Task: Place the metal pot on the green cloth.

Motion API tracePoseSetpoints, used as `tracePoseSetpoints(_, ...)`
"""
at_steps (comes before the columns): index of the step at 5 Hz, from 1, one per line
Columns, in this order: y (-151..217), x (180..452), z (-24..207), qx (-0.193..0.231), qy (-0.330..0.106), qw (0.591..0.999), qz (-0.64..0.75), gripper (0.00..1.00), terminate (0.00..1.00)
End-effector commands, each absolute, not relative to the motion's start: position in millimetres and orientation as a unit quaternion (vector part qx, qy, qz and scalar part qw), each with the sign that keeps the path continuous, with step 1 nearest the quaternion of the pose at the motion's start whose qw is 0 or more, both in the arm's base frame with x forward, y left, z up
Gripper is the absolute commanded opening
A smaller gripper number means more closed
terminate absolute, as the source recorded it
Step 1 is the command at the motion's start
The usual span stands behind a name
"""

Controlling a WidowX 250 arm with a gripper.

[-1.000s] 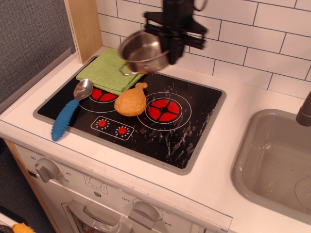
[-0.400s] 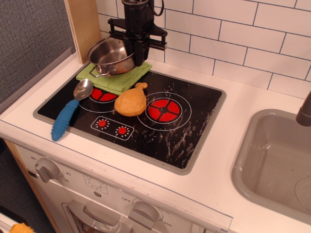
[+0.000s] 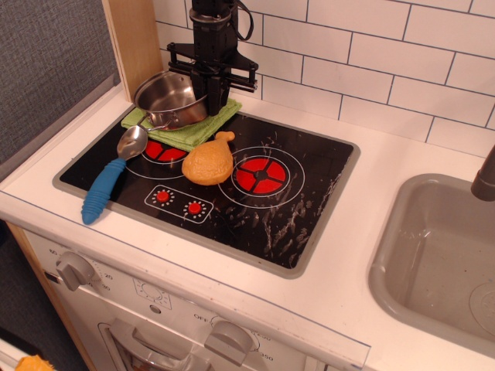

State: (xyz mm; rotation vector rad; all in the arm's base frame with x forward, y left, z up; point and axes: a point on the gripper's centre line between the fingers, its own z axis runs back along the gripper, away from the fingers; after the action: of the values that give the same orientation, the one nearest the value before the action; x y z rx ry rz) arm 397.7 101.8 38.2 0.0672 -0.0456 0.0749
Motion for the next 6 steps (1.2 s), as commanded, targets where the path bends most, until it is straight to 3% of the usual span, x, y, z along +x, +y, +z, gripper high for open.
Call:
tracePoseSetpoints(1, 108.0, 394.8, 57.8, 0.033, -0.051, 0.997, 0.054, 1.0, 0.0)
tracePoseSetpoints(2, 102.4, 394.7, 68.9, 0.038, -0.068, 0.996, 0.041, 1.0, 0.0)
tracePoseSetpoints(4, 67.9, 388.9, 115.8, 0.053, -0.105, 0.993, -0.015, 1.0, 0.0)
tracePoseSetpoints(6, 24.5, 379.8, 122.4, 0.028, -0.094, 0.993, -0.06, 1.0, 0.0)
